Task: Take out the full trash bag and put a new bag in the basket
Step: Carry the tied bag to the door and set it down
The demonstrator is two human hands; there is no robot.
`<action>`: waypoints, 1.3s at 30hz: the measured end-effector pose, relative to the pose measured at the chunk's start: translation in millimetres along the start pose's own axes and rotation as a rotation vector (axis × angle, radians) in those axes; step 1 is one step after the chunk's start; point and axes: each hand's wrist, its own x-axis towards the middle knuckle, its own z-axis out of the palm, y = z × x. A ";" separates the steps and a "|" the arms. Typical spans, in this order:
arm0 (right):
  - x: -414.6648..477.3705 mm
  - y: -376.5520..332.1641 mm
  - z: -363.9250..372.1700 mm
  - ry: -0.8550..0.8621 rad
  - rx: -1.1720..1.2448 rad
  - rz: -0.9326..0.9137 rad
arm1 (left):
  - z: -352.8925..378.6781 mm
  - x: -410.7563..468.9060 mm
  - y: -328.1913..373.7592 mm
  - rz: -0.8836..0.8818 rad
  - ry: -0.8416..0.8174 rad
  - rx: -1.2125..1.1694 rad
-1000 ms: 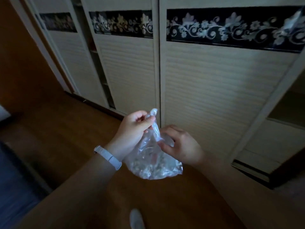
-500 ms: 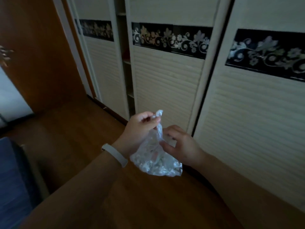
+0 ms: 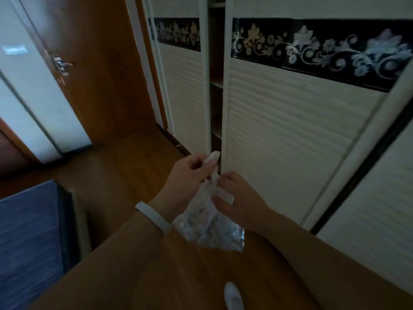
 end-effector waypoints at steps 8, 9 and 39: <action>154.9 93.3 19.4 -0.235 0.128 -0.113 | -33.7 131.6 -15.3 -0.114 0.186 -0.016; 174.4 99.5 22.7 -0.248 0.124 -0.142 | -41.2 145.3 -15.1 -0.106 0.210 0.000; 644.7 1.6 342.5 -0.425 0.228 -0.328 | -523.7 358.8 -89.1 -0.033 0.535 0.008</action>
